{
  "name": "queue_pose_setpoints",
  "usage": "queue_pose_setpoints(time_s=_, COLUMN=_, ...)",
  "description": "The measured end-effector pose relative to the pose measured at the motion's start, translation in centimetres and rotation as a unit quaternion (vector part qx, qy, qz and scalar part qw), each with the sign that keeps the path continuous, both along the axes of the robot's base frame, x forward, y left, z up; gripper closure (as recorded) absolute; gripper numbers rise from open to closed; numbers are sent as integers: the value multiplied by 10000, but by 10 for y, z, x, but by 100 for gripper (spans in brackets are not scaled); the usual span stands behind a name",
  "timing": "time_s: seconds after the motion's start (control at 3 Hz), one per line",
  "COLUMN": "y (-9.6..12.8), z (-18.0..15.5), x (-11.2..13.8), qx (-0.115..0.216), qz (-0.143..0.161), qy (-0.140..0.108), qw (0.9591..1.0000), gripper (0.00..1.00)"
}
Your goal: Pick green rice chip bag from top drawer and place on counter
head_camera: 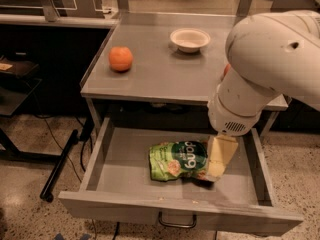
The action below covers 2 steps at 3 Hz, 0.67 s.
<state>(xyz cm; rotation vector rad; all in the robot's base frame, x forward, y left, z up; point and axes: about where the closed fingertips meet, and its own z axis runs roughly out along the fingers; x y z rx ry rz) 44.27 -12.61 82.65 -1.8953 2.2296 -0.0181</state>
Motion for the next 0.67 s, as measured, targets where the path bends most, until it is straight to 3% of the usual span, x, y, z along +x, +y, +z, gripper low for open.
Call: queue_pose_setpoints(time_s=0.67, y=11, z=-14, x=-2, qx=2, qz=10, qy=-50, qw=10000, gripper=0)
